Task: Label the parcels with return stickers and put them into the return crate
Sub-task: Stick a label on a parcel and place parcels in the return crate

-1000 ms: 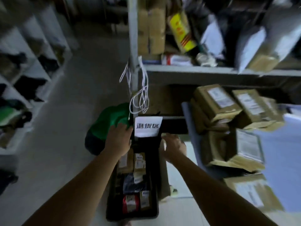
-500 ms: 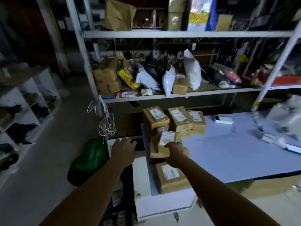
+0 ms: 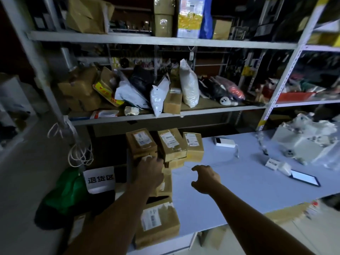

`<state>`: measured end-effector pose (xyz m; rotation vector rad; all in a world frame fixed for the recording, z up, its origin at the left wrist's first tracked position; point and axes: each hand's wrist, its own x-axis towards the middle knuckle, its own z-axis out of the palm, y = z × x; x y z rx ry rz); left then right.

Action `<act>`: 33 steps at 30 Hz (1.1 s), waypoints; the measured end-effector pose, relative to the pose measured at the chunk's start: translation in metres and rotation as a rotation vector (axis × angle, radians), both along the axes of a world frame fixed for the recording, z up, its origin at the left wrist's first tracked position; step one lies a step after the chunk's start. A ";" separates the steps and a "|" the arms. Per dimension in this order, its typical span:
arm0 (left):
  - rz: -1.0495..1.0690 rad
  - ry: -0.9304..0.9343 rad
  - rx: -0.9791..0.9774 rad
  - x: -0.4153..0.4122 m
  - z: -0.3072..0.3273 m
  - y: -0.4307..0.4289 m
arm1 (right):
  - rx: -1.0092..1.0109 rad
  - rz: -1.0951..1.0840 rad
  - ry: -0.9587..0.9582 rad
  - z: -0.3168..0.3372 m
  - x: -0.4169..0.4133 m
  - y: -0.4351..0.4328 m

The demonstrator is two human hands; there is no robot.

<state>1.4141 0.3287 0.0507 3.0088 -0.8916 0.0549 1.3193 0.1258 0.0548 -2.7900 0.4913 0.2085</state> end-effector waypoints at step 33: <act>0.646 0.564 -0.358 0.259 -0.142 -0.336 | 0.747 -0.022 0.081 -0.189 0.308 -0.300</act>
